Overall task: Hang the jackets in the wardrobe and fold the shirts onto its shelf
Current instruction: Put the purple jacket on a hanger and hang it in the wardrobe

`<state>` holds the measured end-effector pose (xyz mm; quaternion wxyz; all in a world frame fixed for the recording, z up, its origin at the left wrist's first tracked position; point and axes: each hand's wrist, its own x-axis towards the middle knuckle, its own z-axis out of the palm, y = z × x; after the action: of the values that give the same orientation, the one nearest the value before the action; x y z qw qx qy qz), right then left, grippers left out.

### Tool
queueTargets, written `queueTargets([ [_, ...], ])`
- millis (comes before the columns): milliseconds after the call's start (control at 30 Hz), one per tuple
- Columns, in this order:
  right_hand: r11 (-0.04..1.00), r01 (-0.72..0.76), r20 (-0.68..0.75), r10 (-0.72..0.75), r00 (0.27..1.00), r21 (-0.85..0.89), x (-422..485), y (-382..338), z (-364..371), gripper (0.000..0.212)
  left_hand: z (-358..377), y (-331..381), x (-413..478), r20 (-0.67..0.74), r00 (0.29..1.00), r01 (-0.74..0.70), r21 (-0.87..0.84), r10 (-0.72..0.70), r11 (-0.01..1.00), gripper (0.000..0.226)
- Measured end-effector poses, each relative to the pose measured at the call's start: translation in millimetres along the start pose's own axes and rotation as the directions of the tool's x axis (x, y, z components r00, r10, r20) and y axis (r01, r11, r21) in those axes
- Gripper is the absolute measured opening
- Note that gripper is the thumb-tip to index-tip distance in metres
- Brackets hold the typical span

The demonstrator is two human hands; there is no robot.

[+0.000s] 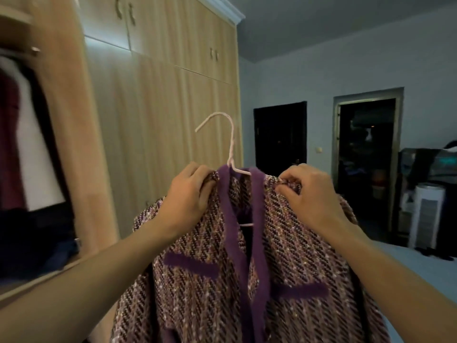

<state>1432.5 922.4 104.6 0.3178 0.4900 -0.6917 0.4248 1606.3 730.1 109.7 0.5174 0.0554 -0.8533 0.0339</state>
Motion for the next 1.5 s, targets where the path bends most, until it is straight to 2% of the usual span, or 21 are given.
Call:
queueTargets([
  [167,0.993,0.076,0.0,-0.076,0.997,0.091,11.0,-67.3,43.2,0.008,-72.3,-41.5,-29.8,0.001,0.999,0.054,0.121,-0.055,0.991,0.012],
  [467,0.943,0.182,-0.006,-0.188,0.982,0.278,22.1,-265.0,137.1,0.012,-258.4,-138.3,-110.9,-0.071,0.98,0.196,0.213,-0.185,0.957,0.031],
  [633,0.894,0.252,0.008,-0.274,0.962,0.371,25.0,-366.6,188.8,0.013,-344.2,-195.9,-162.6,-0.165,0.961,0.263,0.323,-0.22,0.909,0.032],
  [800,0.85,0.252,-0.012,-0.278,0.96,0.462,29.7,-435.0,237.3,0.015,-406.4,-235.9,-190.8,-0.254,0.946,0.294,0.4,-0.204,0.868,0.03],
  [1033,0.749,0.283,-0.037,-0.327,0.944,0.599,50.9,-504.7,316.9,0.013,-458.9,-305.8,-207.6,-0.311,0.936,0.318,0.544,-0.165,0.776,0.029],
  [1300,0.661,0.362,-0.116,-0.386,0.915,0.658,88.7,-544.4,412.2,0.011,-475.7,-384.6,-206.6,-0.325,0.936,0.335,0.693,-0.138,0.638,0.027],
  [1500,0.588,0.414,-0.174,-0.421,0.89,0.695,130.2,-585.3,464.3,0.011,-495.9,-436.0,-200.0,-0.396,0.915,0.371,0.746,-0.079,0.554,0.025],
])
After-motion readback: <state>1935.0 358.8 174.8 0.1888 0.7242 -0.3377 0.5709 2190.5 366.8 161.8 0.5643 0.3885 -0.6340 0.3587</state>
